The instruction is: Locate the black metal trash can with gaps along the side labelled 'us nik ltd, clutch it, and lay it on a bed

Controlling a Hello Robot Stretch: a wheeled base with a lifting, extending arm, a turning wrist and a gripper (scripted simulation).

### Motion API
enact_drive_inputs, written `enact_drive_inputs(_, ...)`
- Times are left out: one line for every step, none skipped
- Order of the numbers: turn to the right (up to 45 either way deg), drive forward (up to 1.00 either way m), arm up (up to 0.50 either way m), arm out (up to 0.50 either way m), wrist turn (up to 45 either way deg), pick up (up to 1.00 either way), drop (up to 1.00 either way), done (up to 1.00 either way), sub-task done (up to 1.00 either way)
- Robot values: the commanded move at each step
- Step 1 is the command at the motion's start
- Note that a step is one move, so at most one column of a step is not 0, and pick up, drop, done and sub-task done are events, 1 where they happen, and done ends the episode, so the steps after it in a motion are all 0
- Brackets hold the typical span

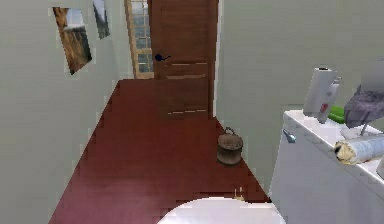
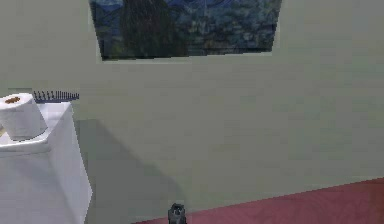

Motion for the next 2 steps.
enact_drive_inputs(0.0, 0.00, 0.00, 0.44, 0.0, 0.00, 0.00, 0.00, 0.00)
enact_drive_inputs(0.0, 0.00, 0.00, 0.00, 45.0, 0.00, 0.00, 0.00, 0.00)
